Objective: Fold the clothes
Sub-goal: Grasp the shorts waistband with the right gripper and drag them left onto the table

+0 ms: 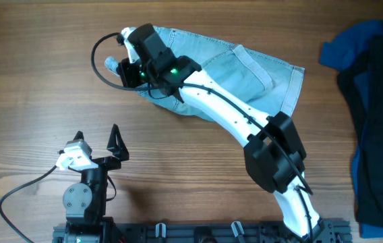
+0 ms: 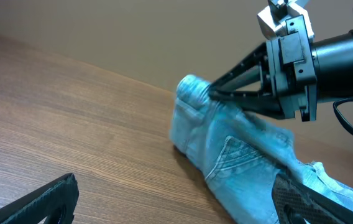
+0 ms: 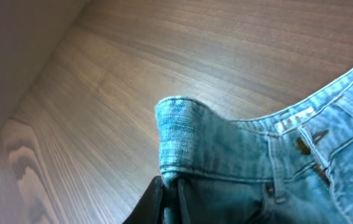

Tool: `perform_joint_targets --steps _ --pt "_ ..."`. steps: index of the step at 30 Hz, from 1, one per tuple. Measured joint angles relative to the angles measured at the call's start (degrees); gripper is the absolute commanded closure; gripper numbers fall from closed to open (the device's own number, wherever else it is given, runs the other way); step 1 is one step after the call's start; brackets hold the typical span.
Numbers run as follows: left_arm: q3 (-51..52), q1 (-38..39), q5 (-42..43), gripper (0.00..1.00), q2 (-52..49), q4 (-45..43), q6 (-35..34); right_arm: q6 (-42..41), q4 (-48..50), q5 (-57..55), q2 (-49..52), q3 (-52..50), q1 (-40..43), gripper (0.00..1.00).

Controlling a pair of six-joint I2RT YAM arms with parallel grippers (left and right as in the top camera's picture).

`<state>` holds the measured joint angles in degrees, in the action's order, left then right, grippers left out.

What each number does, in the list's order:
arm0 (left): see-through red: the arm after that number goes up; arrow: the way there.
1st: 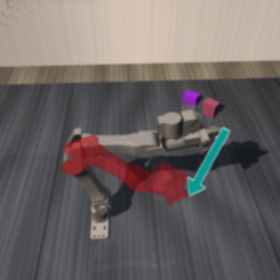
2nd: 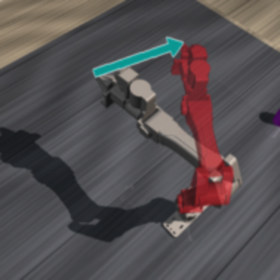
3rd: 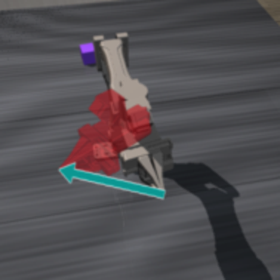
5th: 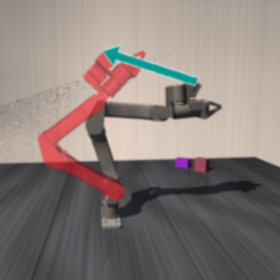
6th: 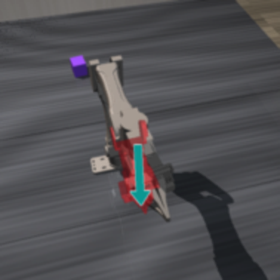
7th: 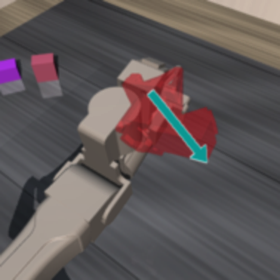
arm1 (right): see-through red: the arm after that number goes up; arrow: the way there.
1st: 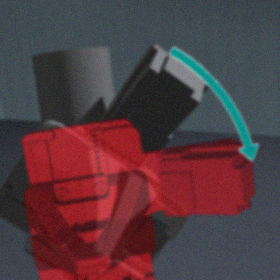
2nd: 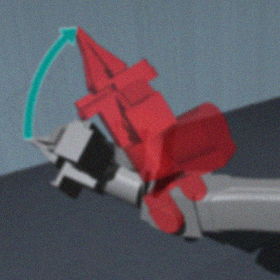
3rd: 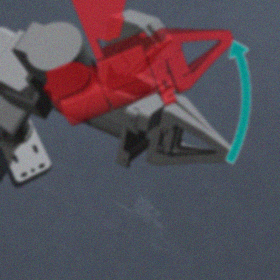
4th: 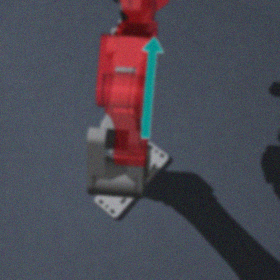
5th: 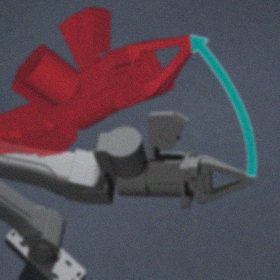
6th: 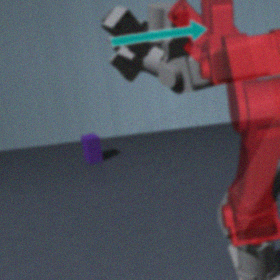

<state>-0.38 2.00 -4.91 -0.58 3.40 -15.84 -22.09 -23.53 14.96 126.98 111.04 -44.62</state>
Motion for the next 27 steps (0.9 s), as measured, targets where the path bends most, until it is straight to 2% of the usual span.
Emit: perform_joint_targets --steps 6,11,14,22,27 --pt "0.00 0.00 0.02 0.00 0.00 0.00 0.00 1.84 -2.03 5.38 0.00 0.00 -0.39 0.19" --pt "0.00 0.00 0.00 0.00 0.00 0.00 0.00 7.41 -4.00 6.84 -0.35 0.02 1.49 0.19" --pt "0.00 0.00 0.02 0.00 0.00 0.02 0.00 6.69 -8.26 4.81 -2.51 0.00 6.32 0.22" --pt "0.00 0.00 0.02 0.00 0.00 0.02 0.00 6.78 -17.00 -5.40 -6.78 0.33 22.16 0.21" --pt "0.00 0.00 0.02 0.00 0.00 0.00 0.00 4.74 -17.09 -9.75 -6.60 0.33 29.00 0.22"
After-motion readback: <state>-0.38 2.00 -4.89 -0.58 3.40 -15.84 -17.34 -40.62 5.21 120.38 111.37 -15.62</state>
